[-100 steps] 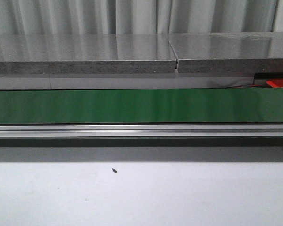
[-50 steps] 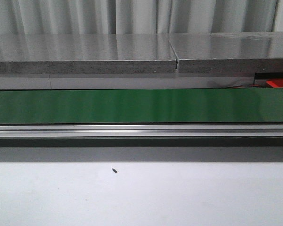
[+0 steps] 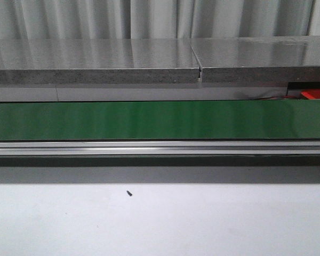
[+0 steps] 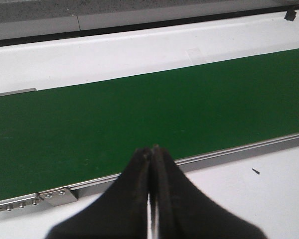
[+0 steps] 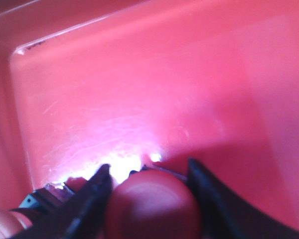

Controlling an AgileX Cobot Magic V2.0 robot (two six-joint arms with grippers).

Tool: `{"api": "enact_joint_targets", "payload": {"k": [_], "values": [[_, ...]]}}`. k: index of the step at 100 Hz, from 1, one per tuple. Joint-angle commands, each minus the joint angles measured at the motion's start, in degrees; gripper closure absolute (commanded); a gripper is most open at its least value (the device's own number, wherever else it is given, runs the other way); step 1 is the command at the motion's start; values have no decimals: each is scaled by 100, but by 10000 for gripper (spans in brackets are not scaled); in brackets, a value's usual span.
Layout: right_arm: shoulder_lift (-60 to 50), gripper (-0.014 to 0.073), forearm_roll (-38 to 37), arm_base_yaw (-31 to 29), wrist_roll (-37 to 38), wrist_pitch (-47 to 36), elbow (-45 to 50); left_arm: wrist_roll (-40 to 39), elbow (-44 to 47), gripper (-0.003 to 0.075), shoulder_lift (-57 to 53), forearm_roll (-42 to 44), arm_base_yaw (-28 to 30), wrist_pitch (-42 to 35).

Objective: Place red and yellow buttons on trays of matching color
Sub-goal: 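Carry the red button into the red tray and open the right gripper, then raise the right gripper back above the belt end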

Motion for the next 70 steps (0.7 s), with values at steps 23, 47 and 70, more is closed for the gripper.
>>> {"api": "enact_joint_targets", "payload": {"k": [23,47,70], "values": [[-353,65,114,-25,-24,-39,-491,-50,-184,739,-58,-128,-54,-361],[-701,67,99,-25,-289,99,-493,-50,-184,739,-58,-128,-54,-361],[-1461,325,19,-11,-351,141,-142,-50,-184,739,-58,-128,-54,-361]]}}
